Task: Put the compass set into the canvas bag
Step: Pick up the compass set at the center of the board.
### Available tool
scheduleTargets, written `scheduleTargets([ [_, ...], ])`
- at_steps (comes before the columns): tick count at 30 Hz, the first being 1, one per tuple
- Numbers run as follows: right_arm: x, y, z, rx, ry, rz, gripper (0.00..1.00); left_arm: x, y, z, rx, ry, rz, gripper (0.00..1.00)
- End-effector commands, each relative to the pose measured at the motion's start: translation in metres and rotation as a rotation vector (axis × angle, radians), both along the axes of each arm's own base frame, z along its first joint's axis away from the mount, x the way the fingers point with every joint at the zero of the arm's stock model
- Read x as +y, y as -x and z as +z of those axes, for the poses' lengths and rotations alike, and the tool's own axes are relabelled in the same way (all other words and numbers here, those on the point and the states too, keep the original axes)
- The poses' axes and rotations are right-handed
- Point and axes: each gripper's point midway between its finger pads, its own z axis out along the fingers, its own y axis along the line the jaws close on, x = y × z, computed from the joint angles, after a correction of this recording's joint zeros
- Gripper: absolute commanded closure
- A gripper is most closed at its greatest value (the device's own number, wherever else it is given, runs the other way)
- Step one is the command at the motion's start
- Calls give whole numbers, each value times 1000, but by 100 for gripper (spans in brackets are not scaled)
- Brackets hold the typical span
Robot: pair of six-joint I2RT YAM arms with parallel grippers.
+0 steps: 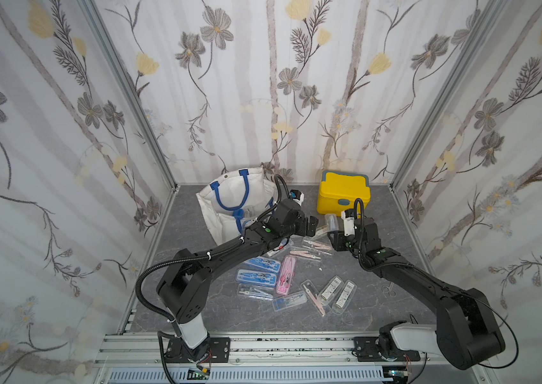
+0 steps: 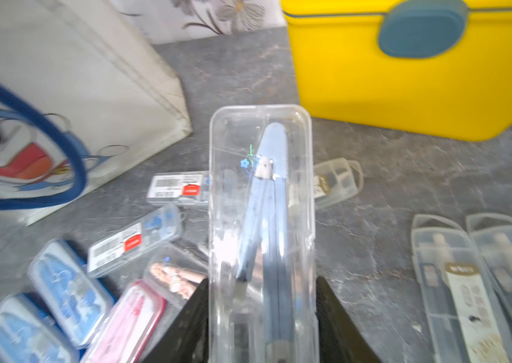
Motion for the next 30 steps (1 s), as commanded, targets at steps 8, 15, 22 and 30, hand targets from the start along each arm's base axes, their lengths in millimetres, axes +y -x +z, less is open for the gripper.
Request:
scheduleTargets([
  [8, 51, 13, 62, -250, -109, 210, 54, -32, 12, 29, 63, 299, -136, 0],
  [15, 57, 17, 75, -280, -151, 239, 54, -35, 11, 33, 58, 339, -143, 11],
  [22, 57, 17, 79, -292, -164, 236, 54, -37, 11, 37, 60, 365, -148, 39],
  [30, 58, 16, 80, -297, -172, 234, 53, -39, 11, 38, 67, 373, -153, 72],
])
